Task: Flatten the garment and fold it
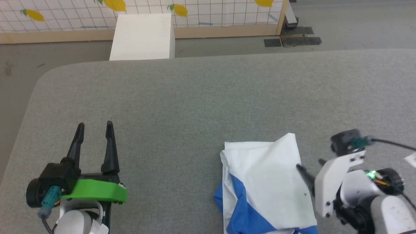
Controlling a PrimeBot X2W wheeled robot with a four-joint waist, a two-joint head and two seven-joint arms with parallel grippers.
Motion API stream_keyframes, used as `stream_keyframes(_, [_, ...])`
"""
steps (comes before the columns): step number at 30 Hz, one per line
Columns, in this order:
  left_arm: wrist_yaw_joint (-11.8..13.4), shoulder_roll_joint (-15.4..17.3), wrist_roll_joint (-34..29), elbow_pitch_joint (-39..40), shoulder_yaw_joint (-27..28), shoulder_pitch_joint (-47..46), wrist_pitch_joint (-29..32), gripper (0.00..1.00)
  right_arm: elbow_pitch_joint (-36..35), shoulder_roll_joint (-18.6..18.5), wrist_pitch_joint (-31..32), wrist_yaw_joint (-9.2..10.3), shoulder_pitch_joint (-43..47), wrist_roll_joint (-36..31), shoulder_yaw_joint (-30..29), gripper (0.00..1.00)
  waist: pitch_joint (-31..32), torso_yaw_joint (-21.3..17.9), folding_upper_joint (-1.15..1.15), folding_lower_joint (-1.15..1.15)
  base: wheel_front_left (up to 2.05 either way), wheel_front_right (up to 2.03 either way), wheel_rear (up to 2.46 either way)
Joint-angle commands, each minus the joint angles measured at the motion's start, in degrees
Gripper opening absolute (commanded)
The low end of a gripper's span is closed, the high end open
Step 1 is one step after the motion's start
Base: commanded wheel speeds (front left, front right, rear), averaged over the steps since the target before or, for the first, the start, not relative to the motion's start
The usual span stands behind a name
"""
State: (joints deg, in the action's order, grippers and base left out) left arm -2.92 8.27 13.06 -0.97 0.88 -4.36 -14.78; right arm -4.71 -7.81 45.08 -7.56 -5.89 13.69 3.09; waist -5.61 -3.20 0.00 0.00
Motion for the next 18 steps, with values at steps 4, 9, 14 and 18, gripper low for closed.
stream_keyframes(4, [0.1, -0.6, -1.8, 0.1, 0.4, -1.0, -0.2, 1.00, 3.3, 1.9, -1.3, 0.08, 1.6, -3.5, 0.7, 1.00, -2.7, 1.4, 0.00, 0.00, 0.00, 0.00, 0.00])
stream_keyframes(9, [-0.1, -1.3, -2.8, -0.6, 0.5, -1.6, -0.2, 1.00, 8.7, 2.9, -1.5, 0.08, 1.3, -6.3, 1.9, 1.00, -4.0, 2.2, 0.00, 0.00, 0.00, 0.00, 0.00])
stream_keyframes(14, [-0.8, -1.8, -2.8, -1.2, 0.8, -2.2, -0.2, 1.00, 13.9, 3.1, -1.7, 0.08, 0.2, -8.5, 2.6, 1.00, -4.7, 2.8, 0.00, 0.00, 0.00, 0.00, 0.00])
stream_keyframes(18, [-1.3, -2.0, -2.8, -1.8, 0.9, -2.7, -0.2, 1.00, 16.9, 2.8, -1.6, 0.08, -0.7, -8.6, 2.8, 0.00, -4.6, 3.4, 0.00, 0.00, 0.00, 0.00, 0.00])
